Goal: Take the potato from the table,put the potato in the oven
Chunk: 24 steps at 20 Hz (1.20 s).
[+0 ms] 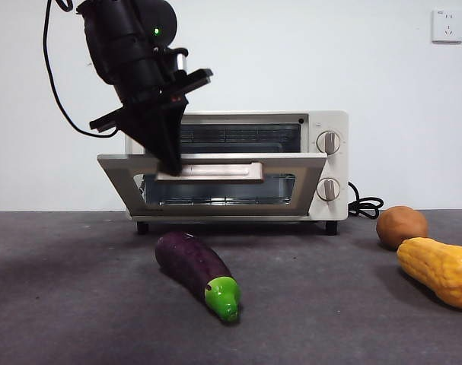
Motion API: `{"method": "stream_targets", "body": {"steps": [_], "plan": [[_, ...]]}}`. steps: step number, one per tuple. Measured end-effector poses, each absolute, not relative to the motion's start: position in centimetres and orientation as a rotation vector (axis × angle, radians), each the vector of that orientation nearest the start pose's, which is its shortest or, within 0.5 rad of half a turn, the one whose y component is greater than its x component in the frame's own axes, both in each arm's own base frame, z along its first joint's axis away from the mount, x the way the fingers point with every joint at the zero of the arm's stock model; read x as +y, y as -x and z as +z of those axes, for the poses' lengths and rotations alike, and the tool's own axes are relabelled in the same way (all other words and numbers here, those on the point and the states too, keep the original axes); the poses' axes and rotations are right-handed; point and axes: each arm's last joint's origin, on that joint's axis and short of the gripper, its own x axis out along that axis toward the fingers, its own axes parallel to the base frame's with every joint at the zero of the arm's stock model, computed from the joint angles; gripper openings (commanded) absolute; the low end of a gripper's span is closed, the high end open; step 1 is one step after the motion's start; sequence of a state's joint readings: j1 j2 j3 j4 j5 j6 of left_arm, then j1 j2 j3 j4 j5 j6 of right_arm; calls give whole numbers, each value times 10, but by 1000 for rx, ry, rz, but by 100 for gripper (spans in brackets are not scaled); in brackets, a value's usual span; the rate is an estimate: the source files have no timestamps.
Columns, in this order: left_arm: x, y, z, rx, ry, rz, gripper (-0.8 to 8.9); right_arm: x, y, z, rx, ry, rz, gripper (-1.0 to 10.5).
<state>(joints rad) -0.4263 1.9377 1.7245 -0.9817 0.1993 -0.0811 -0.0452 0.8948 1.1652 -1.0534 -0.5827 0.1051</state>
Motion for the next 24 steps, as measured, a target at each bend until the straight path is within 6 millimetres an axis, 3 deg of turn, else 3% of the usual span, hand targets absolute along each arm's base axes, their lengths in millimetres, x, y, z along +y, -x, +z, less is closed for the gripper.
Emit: {"method": "stream_targets", "body": {"steps": [24], "plan": [[-165, -355, 259, 1335, -188, -361, -6, 10, -140, 367, 789, -343, 469, 1]]}}
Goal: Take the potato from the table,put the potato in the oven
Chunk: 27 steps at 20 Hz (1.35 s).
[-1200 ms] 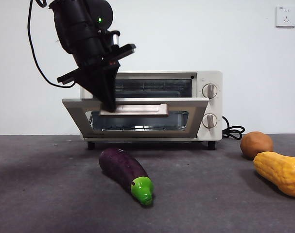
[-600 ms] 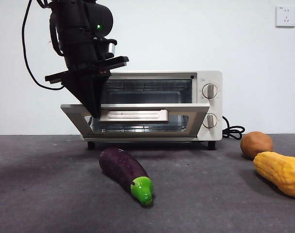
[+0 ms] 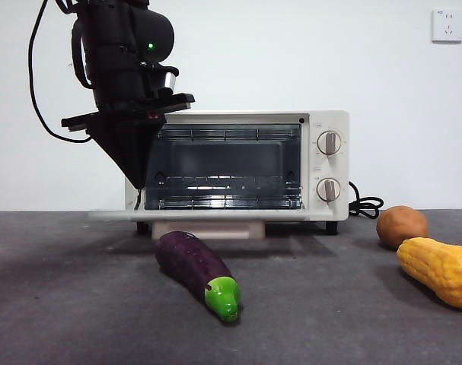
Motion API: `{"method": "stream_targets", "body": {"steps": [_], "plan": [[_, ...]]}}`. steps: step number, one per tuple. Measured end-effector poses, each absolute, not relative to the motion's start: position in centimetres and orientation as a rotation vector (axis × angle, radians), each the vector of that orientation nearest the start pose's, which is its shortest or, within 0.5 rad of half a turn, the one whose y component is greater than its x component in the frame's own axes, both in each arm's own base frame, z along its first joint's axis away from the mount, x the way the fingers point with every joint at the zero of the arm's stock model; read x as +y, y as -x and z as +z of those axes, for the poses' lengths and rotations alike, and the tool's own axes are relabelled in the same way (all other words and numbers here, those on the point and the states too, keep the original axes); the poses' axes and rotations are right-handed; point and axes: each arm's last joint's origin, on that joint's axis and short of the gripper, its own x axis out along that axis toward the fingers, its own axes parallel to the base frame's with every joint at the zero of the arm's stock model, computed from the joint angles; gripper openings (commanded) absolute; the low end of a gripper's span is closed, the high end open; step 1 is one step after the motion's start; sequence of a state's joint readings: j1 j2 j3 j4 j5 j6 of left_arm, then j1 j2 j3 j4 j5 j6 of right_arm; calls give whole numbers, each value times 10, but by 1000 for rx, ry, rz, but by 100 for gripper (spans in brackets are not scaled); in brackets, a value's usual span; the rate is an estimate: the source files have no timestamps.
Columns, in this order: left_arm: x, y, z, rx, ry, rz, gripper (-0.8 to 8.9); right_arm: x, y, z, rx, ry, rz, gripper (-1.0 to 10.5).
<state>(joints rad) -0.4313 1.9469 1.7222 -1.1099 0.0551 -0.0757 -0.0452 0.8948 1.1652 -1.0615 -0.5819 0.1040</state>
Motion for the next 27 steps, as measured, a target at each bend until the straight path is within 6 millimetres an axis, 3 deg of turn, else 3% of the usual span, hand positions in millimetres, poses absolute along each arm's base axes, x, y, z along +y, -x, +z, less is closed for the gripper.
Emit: {"method": "stream_targets", "body": {"steps": [12, 14, 18, 20, 23, 26, 27], "plan": [[-177, -347, 264, 1331, -164, -483, -6, 10, -135, 363, 854, -348, 467, 1], [-182, -336, 282, 1282, -171, -513, -6, 10, -135, 363, 857, -345, 468, 1], [-178, -299, 338, 1121, -164, -575, -6, 10, -137, 361, 872, -350, 466, 13], [-171, -280, 363, 1046, -154, -594, -6, 9, -143, 359, 889, -356, 463, 121], [-150, -243, 405, 913, -133, -615, -6, 7, -166, 352, 913, -375, 385, 200], [-122, -199, 439, 788, -137, -563, -6, 2, -200, 339, 935, -385, 238, 213], [-114, -186, 446, 764, -142, -538, -6, 1, -212, 333, 945, -390, 201, 272]]}}
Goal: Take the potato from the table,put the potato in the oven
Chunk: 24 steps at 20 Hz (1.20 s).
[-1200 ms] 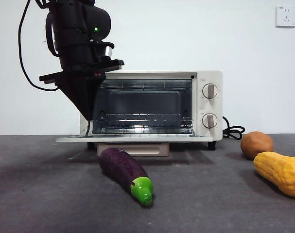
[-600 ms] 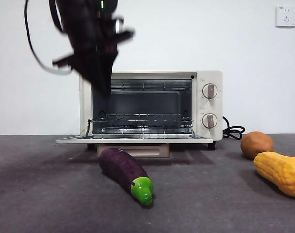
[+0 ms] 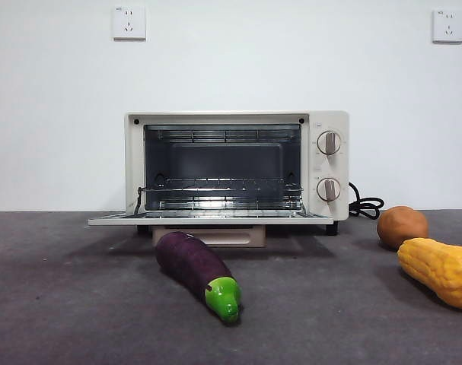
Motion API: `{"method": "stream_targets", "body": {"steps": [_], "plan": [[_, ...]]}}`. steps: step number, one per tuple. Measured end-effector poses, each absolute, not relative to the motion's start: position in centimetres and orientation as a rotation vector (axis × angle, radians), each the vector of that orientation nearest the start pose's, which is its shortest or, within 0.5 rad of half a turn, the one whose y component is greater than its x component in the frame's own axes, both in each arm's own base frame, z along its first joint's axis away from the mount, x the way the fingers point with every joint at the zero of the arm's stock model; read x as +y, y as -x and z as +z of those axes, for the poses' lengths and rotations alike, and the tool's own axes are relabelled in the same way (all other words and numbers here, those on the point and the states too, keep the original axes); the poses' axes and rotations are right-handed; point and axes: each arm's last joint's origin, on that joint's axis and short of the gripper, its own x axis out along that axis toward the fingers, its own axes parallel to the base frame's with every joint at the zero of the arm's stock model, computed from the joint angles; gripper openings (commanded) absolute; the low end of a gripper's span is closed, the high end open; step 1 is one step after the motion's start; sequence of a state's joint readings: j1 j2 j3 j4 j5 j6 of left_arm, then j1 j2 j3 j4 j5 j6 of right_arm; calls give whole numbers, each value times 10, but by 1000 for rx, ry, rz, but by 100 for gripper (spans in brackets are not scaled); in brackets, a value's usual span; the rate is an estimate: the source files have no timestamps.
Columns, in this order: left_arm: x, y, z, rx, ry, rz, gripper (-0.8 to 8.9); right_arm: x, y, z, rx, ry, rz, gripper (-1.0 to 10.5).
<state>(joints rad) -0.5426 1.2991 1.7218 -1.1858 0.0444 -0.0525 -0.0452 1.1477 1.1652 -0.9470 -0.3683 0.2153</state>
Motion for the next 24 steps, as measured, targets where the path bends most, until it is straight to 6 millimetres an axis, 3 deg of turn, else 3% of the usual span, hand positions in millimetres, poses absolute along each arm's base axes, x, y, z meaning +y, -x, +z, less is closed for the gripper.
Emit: {"method": "stream_targets", "body": {"steps": [3, 8, 12, 15, 18, 24], "plan": [[-90, -148, 460, 731, -141, -522, -6, -1, -251, 311, 958, -413, 169, 568], [-57, -94, 477, 625, -84, -523, -6, 6, -310, 265, 982, -472, 149, 567], [-39, -64, 483, 538, -50, -526, -6, 17, -346, 230, 1075, -476, 78, 567], [-32, -52, 485, 502, -34, -528, -6, 33, -369, 234, 1055, -389, 13, 567], [-32, -52, 485, 505, -33, -527, -6, 50, -386, 243, 1032, -326, -19, 566], [-34, -54, 484, 513, -32, -526, -6, 61, -394, 227, 1073, -266, -145, 566]]}}
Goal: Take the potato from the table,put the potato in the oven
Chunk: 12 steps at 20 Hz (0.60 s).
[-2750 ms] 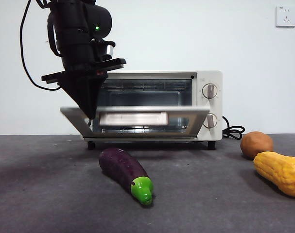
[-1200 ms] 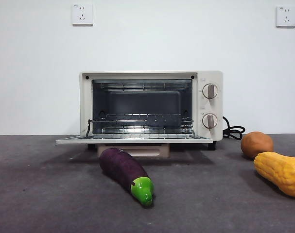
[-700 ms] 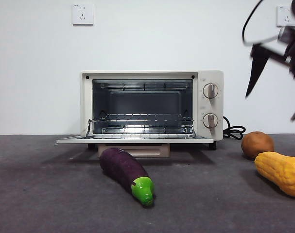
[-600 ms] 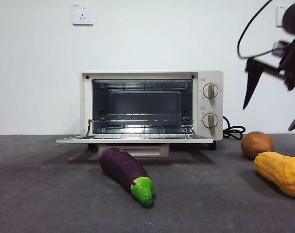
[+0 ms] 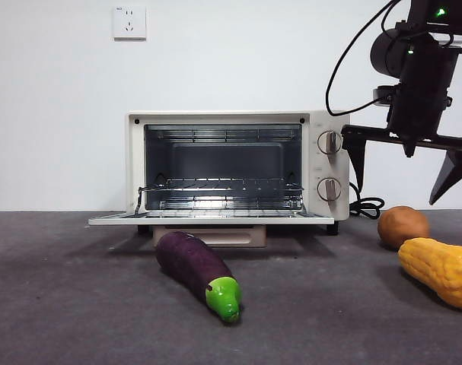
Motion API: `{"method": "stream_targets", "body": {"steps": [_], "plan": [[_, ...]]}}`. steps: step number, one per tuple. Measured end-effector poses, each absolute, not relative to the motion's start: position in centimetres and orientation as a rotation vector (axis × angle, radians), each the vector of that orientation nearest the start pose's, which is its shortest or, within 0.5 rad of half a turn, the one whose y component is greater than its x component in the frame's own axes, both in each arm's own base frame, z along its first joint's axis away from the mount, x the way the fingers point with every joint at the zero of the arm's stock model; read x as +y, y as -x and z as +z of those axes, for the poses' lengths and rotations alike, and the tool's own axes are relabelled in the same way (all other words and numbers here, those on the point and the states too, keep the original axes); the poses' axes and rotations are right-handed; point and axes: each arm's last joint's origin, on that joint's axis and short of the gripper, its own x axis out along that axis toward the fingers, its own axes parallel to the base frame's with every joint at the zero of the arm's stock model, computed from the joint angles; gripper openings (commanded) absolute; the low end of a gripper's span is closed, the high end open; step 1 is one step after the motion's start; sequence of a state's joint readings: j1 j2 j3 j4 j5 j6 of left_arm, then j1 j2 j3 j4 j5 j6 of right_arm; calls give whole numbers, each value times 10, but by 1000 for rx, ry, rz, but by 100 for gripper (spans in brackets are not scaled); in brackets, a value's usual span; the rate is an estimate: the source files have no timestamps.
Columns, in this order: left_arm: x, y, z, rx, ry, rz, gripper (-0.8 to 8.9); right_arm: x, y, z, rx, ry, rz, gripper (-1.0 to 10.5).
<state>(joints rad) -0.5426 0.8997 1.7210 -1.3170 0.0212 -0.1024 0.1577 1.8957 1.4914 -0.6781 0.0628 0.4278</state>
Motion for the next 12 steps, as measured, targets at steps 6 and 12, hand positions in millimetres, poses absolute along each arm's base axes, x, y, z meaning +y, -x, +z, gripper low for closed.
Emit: {"method": "stream_targets", "body": {"steps": [6, 12], "plan": [[-33, -54, 485, 512, -29, -525, -6, 61, -402, 199, 1144, -309, -188, 561], [-33, -54, 485, 509, -34, -504, -6, 62, -405, 193, 1151, -332, -195, 405]]}}
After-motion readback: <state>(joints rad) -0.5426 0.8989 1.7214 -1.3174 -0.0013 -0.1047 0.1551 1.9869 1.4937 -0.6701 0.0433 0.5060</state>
